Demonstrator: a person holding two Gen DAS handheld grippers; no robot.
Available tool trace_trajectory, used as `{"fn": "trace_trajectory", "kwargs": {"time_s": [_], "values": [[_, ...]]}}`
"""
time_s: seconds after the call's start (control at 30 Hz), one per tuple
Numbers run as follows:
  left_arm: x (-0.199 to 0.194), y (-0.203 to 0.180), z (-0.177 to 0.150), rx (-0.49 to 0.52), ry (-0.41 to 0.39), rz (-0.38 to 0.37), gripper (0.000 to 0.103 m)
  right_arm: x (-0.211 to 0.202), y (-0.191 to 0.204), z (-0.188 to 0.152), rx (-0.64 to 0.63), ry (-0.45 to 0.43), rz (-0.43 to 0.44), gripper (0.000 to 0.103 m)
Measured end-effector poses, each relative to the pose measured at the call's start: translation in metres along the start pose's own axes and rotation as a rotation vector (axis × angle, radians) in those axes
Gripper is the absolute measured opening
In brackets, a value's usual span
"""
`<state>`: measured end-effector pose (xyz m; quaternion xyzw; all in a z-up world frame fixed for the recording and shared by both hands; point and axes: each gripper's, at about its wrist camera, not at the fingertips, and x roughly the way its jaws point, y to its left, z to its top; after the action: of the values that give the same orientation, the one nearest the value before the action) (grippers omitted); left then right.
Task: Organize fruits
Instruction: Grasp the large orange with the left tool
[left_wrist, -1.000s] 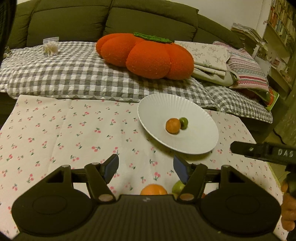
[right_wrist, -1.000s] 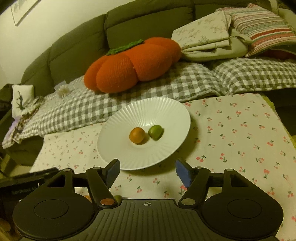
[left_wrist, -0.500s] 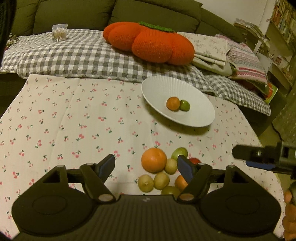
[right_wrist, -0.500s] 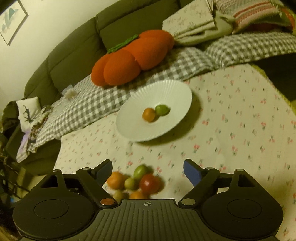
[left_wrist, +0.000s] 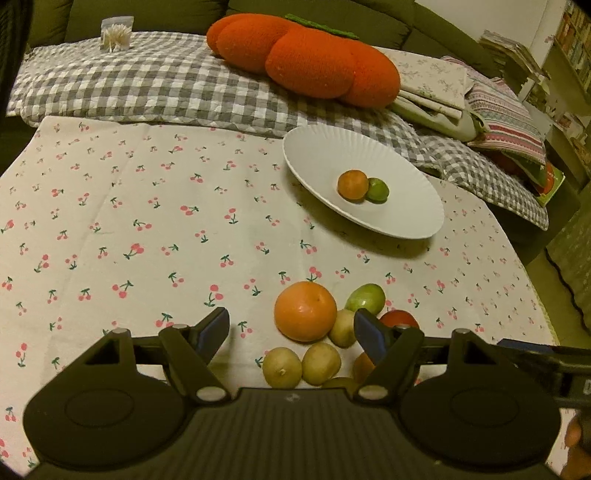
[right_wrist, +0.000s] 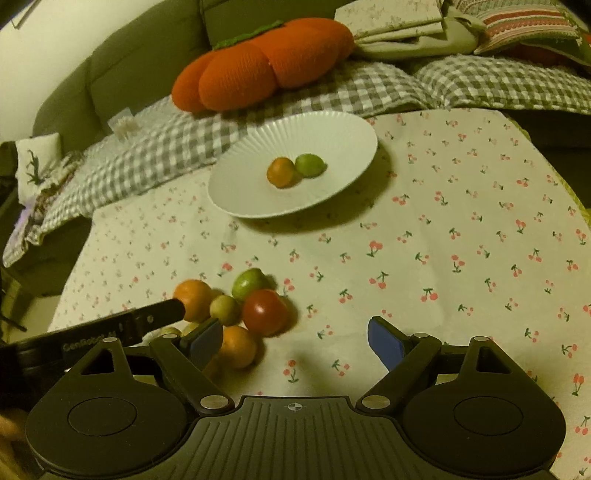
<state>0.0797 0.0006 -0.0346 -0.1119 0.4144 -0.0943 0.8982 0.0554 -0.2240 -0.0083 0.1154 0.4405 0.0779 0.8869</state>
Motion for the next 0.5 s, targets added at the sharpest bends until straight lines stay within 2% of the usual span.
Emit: {"fn": "trace_trajectory", "kwargs": {"time_s": [0.23, 0.43, 0.5], "values": [[0.006, -0.001, -0.002, 0.002, 0.009, 0.004, 0.074, -0.007, 0.0, 0.0, -0.044, 0.006, 0.008, 0.087], [0.013, -0.004, -0.002, 0.006, 0.01, 0.005, 0.071, 0.0, 0.005, -0.006, -0.098, 0.047, 0.021, 0.088], [0.015, -0.003, -0.002, -0.007, 0.015, -0.007, 0.065, 0.004, 0.005, -0.008, -0.102, 0.056, 0.019, 0.088]]}}
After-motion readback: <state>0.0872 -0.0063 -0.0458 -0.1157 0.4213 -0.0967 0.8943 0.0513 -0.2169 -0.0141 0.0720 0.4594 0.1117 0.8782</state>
